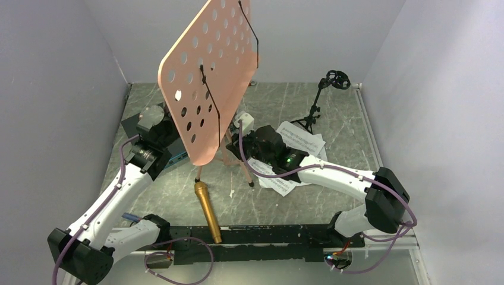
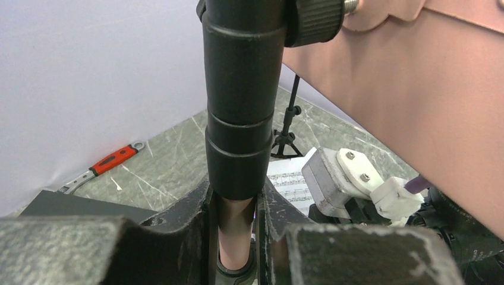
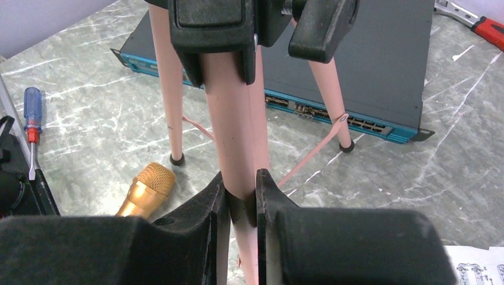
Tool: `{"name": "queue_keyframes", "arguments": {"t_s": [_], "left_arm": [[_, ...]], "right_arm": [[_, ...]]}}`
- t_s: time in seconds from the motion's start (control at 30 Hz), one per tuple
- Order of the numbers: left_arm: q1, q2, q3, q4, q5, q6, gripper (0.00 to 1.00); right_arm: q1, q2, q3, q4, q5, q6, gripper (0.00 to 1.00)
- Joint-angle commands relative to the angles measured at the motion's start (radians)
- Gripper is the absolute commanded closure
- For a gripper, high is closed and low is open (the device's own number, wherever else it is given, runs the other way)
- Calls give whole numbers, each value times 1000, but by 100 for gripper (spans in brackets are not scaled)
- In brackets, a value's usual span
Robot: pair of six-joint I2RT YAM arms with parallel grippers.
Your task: Set up the instrument practice props
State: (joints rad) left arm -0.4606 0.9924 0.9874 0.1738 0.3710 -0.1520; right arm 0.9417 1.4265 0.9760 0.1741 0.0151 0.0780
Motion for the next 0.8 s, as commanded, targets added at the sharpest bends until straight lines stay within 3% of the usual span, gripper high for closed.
{"name": "queue_keyframes", "arguments": {"t_s": [0.0,0.33,0.77], "left_arm": [[-9,-57,174,308,96,-77,97],[-9,3,239,346,134,-100,97],[-9,29,236,448,115,-162,97]], "right_arm": [[-45,20,-32,-104,172,116,100],[-37,-3,-75,-158,231,167,100],[-32,-58,-102,-325,428,236,100]]}}
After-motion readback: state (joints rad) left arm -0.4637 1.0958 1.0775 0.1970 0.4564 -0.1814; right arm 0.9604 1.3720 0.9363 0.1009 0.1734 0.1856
